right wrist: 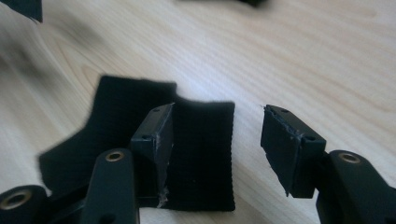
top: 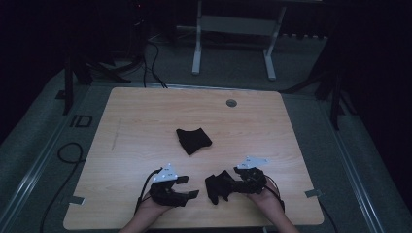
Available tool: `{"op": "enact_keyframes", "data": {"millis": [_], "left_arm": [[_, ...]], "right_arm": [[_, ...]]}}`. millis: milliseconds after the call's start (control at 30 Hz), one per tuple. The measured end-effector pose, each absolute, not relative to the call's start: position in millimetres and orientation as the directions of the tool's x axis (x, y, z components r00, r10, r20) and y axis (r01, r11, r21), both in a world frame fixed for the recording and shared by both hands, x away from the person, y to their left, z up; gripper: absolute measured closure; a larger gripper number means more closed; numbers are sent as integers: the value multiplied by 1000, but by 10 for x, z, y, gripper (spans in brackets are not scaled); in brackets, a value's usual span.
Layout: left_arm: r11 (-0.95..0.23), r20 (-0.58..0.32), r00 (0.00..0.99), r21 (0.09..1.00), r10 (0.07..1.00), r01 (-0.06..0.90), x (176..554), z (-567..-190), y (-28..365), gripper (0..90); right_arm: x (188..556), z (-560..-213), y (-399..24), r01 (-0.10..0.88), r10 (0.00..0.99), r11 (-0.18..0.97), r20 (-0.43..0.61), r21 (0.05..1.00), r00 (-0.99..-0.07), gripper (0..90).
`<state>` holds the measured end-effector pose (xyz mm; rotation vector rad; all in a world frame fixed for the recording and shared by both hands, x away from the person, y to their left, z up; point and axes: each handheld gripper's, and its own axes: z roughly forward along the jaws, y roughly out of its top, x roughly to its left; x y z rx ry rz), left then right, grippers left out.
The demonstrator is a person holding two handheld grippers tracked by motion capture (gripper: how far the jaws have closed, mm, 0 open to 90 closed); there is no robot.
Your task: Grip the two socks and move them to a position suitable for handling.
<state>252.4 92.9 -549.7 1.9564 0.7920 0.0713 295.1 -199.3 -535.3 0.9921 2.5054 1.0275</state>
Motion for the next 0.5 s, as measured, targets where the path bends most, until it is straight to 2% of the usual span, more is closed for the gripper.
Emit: {"op": "enact_keyframes", "data": {"millis": [167,267,333,400,500], "left_arm": [[-382,-252,810,781,529,493,2591,-5561,730,371],[-416,-241,814,763,528,495,2638,-5625,649,418],[-418,-242,810,758,534,501,2678,-5665,619,421],[-429,-235,809,750,540,504,2723,-5689,588,422],[-446,-222,814,744,537,497,2785,-5696,535,421]], "right_arm": [[2990,-5513,-1985,520,682,544,13,659,-731,496],[2987,-5564,-1990,526,686,546,13,653,-728,583],[2975,-5567,-1990,520,687,545,6,658,-727,690],[2965,-5565,-1979,510,683,554,-9,658,-730,757],[2941,-5568,-1954,489,672,571,-33,660,-740,807]]}}
